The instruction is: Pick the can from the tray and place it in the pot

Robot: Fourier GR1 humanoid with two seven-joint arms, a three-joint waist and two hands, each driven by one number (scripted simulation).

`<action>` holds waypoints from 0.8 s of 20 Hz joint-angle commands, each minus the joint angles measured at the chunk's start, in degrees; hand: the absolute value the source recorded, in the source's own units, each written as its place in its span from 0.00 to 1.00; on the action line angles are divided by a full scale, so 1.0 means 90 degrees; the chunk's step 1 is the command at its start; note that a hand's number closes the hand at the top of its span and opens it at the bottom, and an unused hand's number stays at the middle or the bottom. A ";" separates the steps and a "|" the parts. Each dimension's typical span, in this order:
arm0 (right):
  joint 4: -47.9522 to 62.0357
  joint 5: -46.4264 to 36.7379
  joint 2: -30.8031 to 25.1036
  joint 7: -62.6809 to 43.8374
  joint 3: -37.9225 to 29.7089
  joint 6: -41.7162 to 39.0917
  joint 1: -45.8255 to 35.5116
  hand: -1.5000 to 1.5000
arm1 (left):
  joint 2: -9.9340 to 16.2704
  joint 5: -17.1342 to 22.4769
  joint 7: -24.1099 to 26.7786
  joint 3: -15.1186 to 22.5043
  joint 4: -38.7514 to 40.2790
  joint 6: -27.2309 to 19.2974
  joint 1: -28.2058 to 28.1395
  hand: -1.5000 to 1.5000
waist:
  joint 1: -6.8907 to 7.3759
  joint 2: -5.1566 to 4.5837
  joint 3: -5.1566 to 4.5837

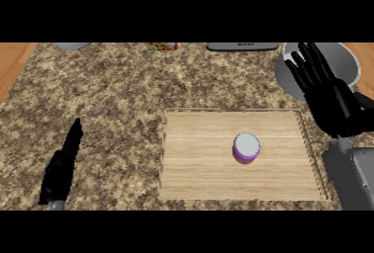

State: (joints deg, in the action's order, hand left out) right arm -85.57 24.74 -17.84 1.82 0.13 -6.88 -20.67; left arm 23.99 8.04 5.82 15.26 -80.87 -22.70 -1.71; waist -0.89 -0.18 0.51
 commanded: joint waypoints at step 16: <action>0.1243 -0.3247 -0.2728 0.4360 0.0195 -0.2682 -0.0335 0.00 | -0.0192 0.1335 -0.0500 -0.1056 -0.0952 0.0702 0.1739 0.50 | 0.0220 -0.0042 -0.0039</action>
State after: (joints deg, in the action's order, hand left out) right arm -76.65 4.16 -40.70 28.28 0.21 -30.74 -24.70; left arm 21.54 18.03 2.17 8.09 -89.83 -17.98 12.42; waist 0.85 -0.59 0.17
